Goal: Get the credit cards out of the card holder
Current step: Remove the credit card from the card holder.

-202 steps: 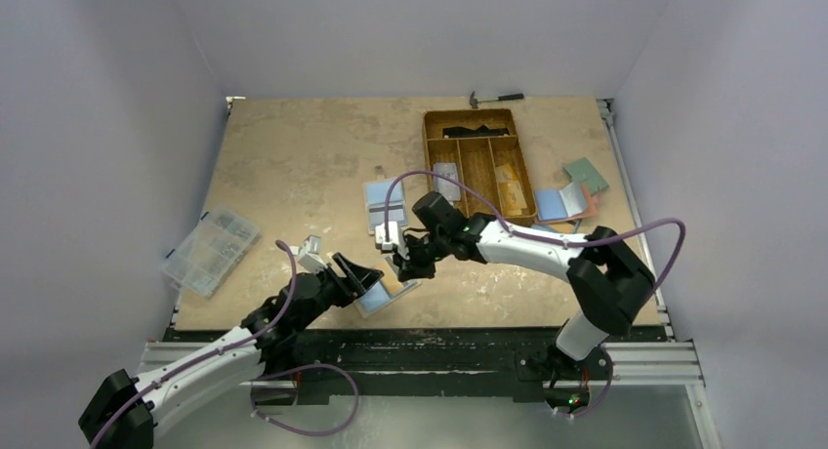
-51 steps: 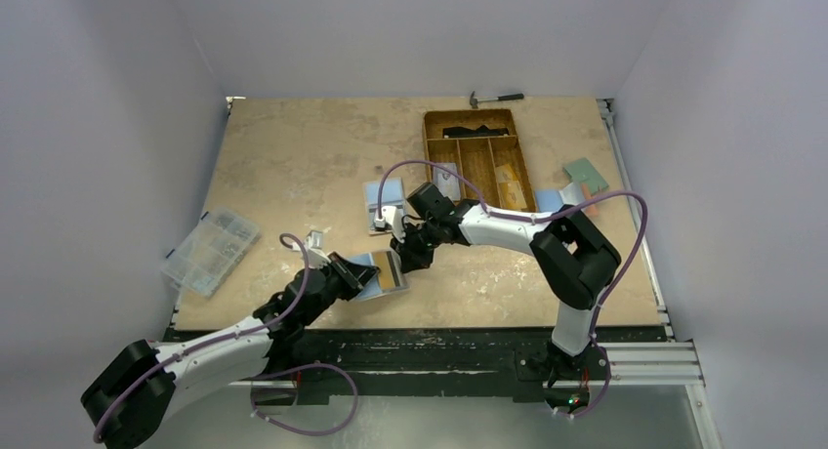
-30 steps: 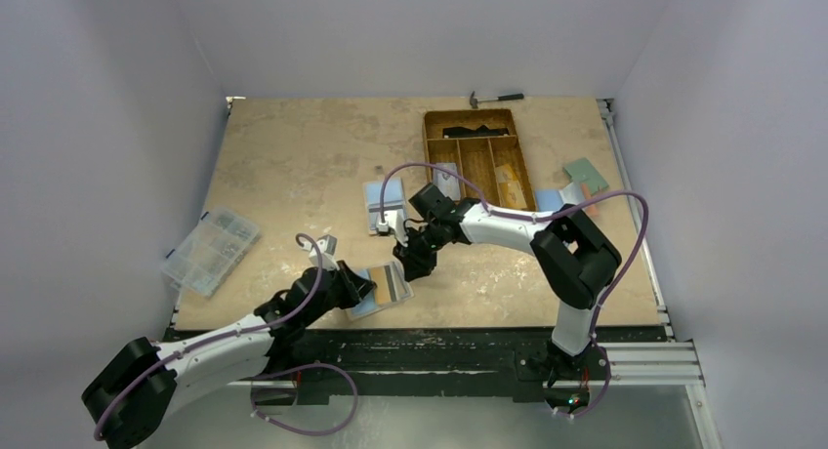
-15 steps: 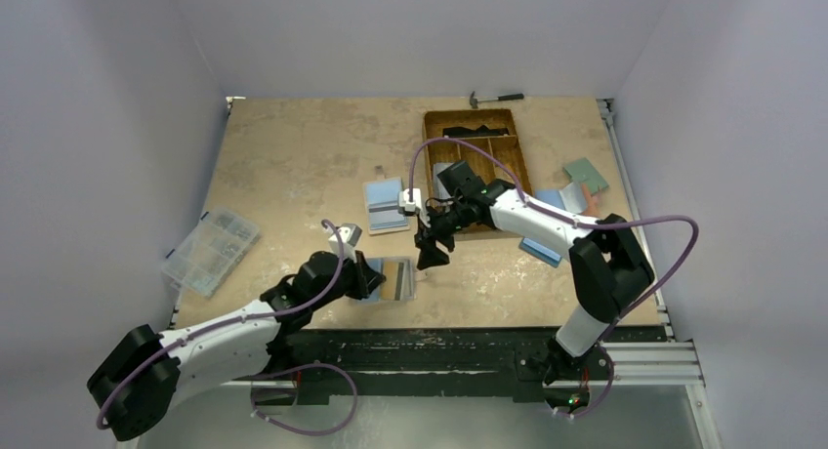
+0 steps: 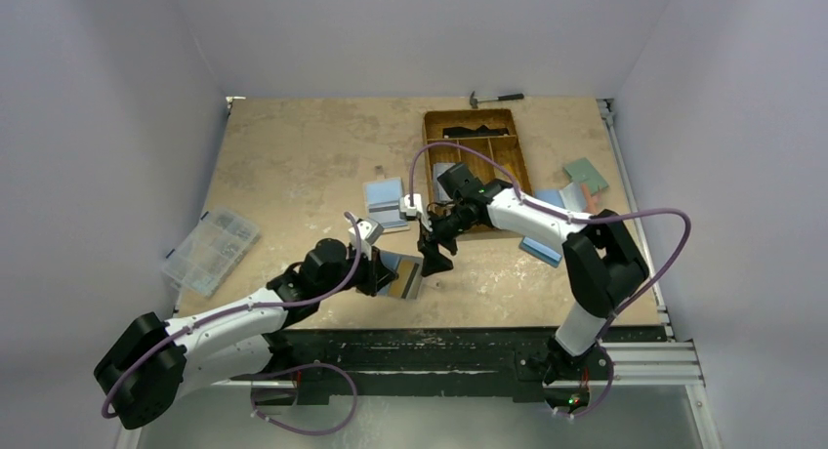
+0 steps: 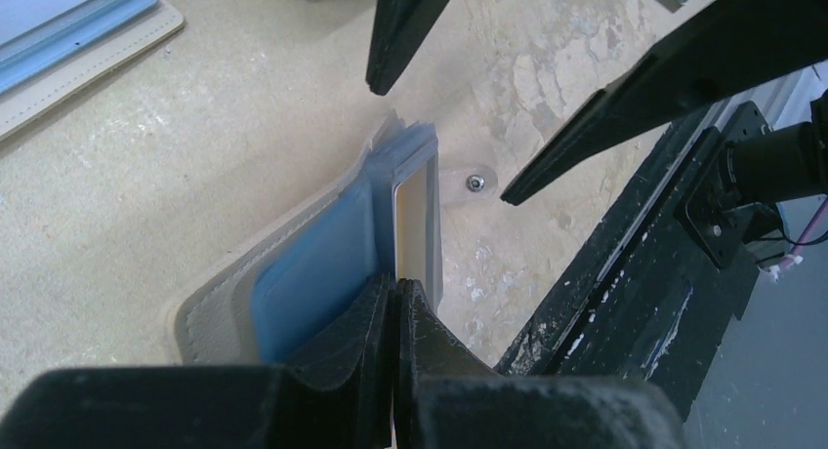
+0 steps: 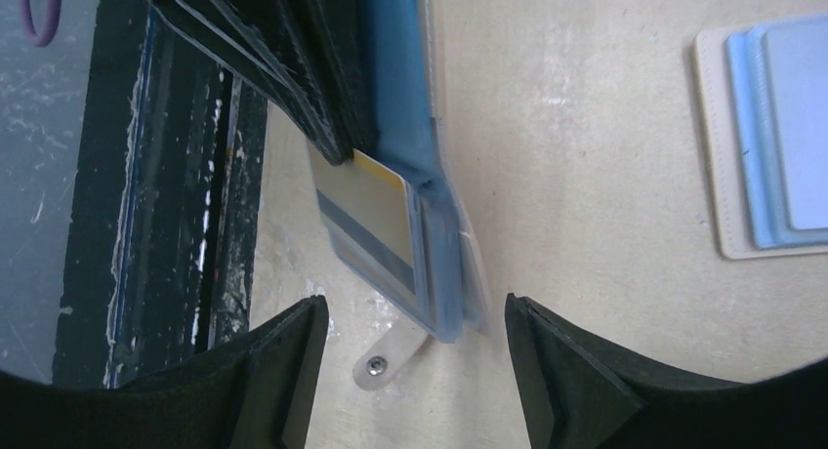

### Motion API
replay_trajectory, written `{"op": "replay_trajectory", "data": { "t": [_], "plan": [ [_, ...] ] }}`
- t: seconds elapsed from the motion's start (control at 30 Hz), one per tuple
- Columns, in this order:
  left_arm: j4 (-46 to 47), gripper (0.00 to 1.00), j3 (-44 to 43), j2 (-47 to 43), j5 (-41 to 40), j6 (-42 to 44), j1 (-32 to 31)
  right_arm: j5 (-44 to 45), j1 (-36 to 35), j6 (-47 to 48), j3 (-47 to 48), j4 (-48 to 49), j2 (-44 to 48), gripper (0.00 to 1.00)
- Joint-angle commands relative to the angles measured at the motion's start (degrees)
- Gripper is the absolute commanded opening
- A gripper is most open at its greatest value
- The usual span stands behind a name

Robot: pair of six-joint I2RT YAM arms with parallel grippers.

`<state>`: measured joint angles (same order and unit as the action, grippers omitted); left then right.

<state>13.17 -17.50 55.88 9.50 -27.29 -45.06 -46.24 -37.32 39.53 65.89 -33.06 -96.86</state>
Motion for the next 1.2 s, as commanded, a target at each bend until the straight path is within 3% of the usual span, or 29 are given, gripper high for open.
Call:
{"op": "replay_trajectory", "data": {
  "t": [0.0,0.33,0.4,0.47,0.57,0.93,1.07,1.17],
  "plan": [
    [3.7,0.0,-2.3,-0.2,3.5,3.3,-0.2,-2.6,0.4,1.4,2.2,-2.2,-2.0,0.75],
    [4.3,0.0,-2.3,-0.8,4.1,4.1,-0.2,-4.6,0.4,3.5,2.5,-5.5,-6.5,0.74],
    [4.5,0.0,-2.0,-0.9,4.1,4.2,-0.2,-4.9,0.5,8.1,4.5,-9.8,-9.0,0.67],
    [4.6,0.0,-1.9,-1.0,4.2,4.1,-0.1,-6.0,0.4,9.7,7.3,-13.4,-12.6,0.51],
    [4.7,0.0,-1.7,-1.1,4.4,4.0,-0.2,-6.7,0.4,10.1,8.2,-14.9,-14.6,0.37],
    [0.8,0.0,-1.3,-4.4,1.9,4.7,-0.1,-6.5,0.4,10.4,8.4,-14.7,-14.2,0.08],
    [-1.6,0.0,-1.3,-5.6,0.6,4.9,-0.1,-5.9,0.4,11.2,8.4,-15.2,-13.9,0.0],
    [-2.7,0.0,-1.4,-6.6,-0.3,4.8,-0.2,-5.0,0.4,11.5,8.4,-15.4,-14.1,0.0]
  ]
}}
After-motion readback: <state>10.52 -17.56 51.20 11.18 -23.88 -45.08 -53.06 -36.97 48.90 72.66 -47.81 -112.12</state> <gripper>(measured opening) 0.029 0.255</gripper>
